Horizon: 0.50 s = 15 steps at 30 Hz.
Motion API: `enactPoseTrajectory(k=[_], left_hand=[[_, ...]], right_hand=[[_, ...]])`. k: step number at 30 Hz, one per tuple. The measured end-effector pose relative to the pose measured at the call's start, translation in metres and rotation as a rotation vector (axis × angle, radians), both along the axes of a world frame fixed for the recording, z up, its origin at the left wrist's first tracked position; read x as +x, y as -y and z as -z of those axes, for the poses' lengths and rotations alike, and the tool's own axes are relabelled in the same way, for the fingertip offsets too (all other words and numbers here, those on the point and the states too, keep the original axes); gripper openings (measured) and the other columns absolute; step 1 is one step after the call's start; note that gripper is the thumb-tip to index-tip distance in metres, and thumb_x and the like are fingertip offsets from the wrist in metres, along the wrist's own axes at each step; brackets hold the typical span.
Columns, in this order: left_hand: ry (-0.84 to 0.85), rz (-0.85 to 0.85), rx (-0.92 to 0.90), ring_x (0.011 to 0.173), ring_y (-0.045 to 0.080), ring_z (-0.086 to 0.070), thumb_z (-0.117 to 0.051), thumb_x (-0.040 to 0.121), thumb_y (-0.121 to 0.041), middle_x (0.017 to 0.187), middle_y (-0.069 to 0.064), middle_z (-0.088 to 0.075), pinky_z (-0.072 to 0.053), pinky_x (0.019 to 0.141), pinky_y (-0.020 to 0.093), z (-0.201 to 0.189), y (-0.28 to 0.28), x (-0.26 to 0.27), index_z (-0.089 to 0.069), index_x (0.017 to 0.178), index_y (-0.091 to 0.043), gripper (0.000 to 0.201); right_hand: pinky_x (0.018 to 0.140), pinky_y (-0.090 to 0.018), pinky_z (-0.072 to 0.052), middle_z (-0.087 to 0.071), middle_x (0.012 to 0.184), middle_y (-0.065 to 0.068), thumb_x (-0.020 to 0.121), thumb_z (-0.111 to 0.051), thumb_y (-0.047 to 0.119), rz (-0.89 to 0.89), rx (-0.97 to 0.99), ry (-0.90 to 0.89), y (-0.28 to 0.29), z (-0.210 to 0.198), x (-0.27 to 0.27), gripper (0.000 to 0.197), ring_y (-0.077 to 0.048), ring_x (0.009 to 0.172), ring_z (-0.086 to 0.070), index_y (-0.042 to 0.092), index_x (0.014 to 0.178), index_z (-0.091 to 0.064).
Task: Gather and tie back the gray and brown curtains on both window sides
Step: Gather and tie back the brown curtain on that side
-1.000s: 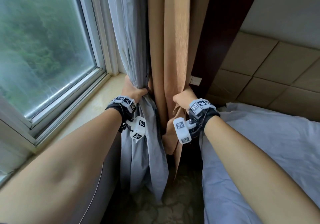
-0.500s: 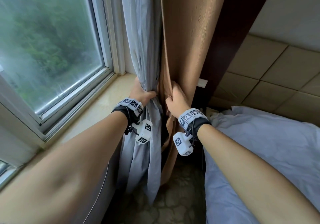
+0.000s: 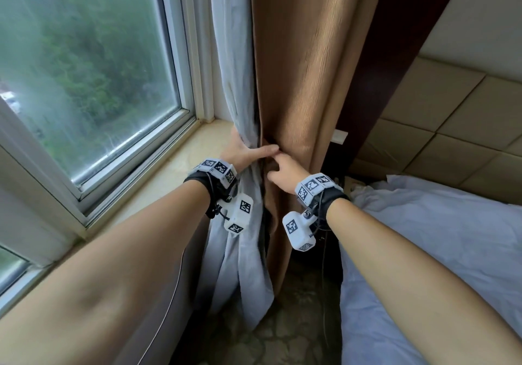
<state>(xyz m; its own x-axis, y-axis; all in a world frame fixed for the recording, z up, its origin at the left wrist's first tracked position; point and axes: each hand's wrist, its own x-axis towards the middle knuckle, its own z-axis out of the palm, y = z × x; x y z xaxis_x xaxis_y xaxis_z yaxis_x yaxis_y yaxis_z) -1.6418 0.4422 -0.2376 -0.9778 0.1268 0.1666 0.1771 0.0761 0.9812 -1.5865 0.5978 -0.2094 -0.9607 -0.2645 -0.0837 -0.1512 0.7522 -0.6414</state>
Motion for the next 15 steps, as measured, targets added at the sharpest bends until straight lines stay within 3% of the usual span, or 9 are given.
enactPoseTrajectory(k=[3, 5, 7, 9, 12, 15], left_hand=[[0.005, -0.262, -0.036, 0.091, 0.016, -0.069, -0.075, 0.061, -0.03, 0.098, 0.003, -0.071, -0.056, 0.08, 0.035, 0.004, 0.001, -0.001, -0.06, 0.112, -0.013, 0.056], [0.025, -0.312, -0.052, 0.085, 0.013, -0.066, -0.067, 0.061, -0.025, 0.093, -0.001, -0.07, -0.052, 0.072, 0.026, 0.002, -0.002, -0.001, -0.06, 0.111, -0.014, 0.052], [0.051, -0.313, -0.06, 0.086, 0.011, -0.064, -0.069, 0.066, -0.019, 0.095, -0.003, -0.067, -0.048, 0.069, 0.022, -0.003, -0.001, -0.001, -0.057, 0.116, -0.015, 0.052], [0.072, -0.314, -0.072, 0.084, 0.007, -0.061, -0.071, 0.071, -0.011, 0.096, -0.004, -0.066, -0.045, 0.065, 0.017, -0.006, 0.004, -0.003, -0.055, 0.119, -0.016, 0.05], [0.073, -0.286, -0.055, 0.084, 0.009, -0.063, -0.071, 0.067, -0.011, 0.098, 0.0, -0.067, -0.048, 0.065, 0.019, -0.01, 0.01, -0.003, -0.057, 0.118, -0.013, 0.053], [0.067, -0.242, -0.07, 0.083, 0.014, -0.065, -0.068, 0.057, -0.016, 0.097, 0.005, -0.069, -0.055, 0.071, 0.026, -0.012, 0.013, 0.001, -0.061, 0.114, -0.01, 0.057]], right_hand=[[0.106, -0.031, -0.044, -0.07, 0.118, -0.003, 0.084, -0.05, 0.0, -0.025, -0.07, -0.019, -0.002, 0.001, 0.0, 0.059, -0.015, 0.104, -0.063, 0.025, 0.137, -0.056], [0.099, -0.033, -0.047, -0.071, 0.107, -0.003, 0.079, -0.049, -0.005, 0.066, -0.161, -0.26, -0.002, 0.003, 0.002, 0.051, -0.014, 0.094, -0.062, 0.017, 0.119, -0.069], [0.097, -0.037, -0.045, -0.06, 0.117, -0.005, 0.069, -0.054, -0.004, 0.257, -0.162, -0.579, -0.002, 0.006, 0.003, 0.047, -0.018, 0.106, -0.055, 0.012, 0.112, -0.065], [0.097, -0.037, -0.037, -0.046, 0.136, -0.003, 0.064, -0.065, 0.009, 0.527, -0.086, -0.723, -0.009, 0.006, 0.001, 0.06, -0.024, 0.122, -0.044, 0.016, 0.122, -0.054], [0.103, -0.042, -0.039, -0.038, 0.144, -0.006, 0.067, -0.076, 0.017, 0.597, -0.205, -0.663, -0.019, 0.001, -0.002, 0.078, -0.028, 0.128, -0.041, 0.017, 0.137, -0.042], [0.101, -0.044, -0.046, -0.051, 0.135, -0.01, 0.08, -0.073, 0.024, 0.52, -0.297, -0.44, -0.02, -0.005, -0.007, 0.073, -0.029, 0.12, -0.052, 0.015, 0.141, -0.036]])
